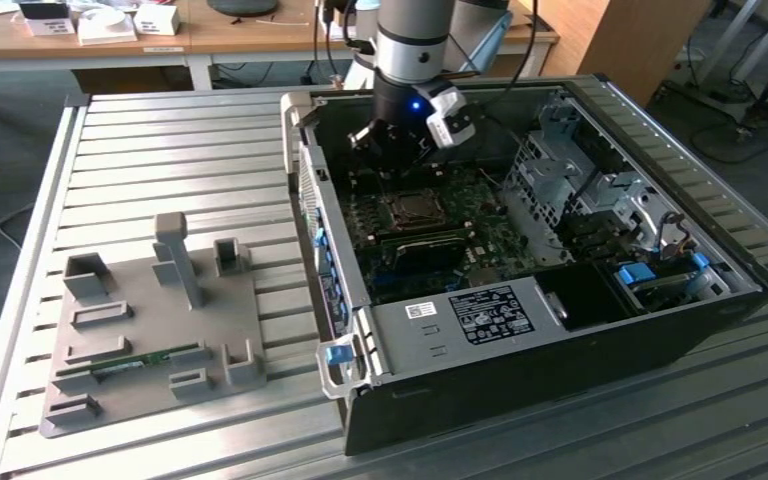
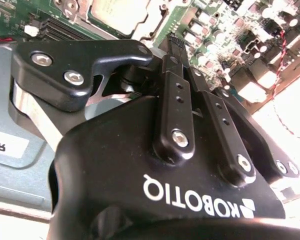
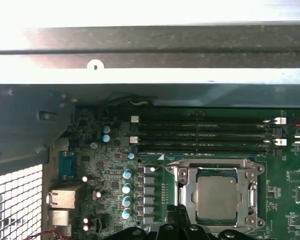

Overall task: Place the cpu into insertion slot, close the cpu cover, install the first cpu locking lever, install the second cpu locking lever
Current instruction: 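Install the first cpu locking lever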

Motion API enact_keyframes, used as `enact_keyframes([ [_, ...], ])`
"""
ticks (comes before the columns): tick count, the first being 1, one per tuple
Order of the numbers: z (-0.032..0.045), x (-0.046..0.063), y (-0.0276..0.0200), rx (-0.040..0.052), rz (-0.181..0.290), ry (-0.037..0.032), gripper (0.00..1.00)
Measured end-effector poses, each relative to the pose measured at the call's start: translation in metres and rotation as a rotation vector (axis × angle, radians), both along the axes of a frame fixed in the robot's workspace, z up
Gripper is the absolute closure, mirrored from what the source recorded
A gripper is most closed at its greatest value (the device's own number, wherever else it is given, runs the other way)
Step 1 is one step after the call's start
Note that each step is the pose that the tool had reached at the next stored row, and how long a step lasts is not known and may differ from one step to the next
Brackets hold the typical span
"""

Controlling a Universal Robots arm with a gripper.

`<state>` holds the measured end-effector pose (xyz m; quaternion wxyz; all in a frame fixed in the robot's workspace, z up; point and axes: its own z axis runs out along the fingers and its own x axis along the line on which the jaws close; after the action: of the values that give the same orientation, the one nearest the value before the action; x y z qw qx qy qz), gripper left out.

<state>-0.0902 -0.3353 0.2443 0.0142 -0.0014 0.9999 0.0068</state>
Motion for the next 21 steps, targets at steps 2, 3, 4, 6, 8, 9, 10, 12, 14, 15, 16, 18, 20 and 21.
enact_keyframes([
  [2,0.0,-0.0015,0.0,-0.0001,0.0,0.0,0.89],
  [3,0.0,-0.0022,0.0,-0.0002,0.0,0.0,0.89],
  [4,0.0,-0.0029,0.0,-0.0002,0.0,0.0,0.89],
  [6,0.0,-0.004,0.0,-0.0002,0.0,0.0,0.89],
  [8,0.0,-0.0045,0.0,0.0003,0.0,-0.0001,0.89],
  [9,0.0001,-0.0045,-0.0001,0.0015,0.0,-0.0001,0.89],
  [10,0.0001,-0.0046,-0.0001,0.0043,0.0,-0.0001,0.89],
  [12,0.0001,-0.0045,-0.0001,0.0115,0.0,-0.0002,0.89],
  [14,0.0001,-0.0045,0.0,0.02,0.0,-0.0003,0.89],
  [15,0.0001,-0.0045,0.0,0.0259,0.0,-0.0002,0.89],
  [16,0.0002,-0.0046,0.0,0.0327,0.0,-0.0001,0.89],
  [18,0.0001,-0.0045,0.0,0.0502,0.0,-0.0003,0.89],
  [20,0.0002,-0.0046,0.0,0.072,0.0,-0.0001,0.89],
  [21,0.0002,-0.0046,0.0,0.0846,0.0,-0.0001,0.89],
])
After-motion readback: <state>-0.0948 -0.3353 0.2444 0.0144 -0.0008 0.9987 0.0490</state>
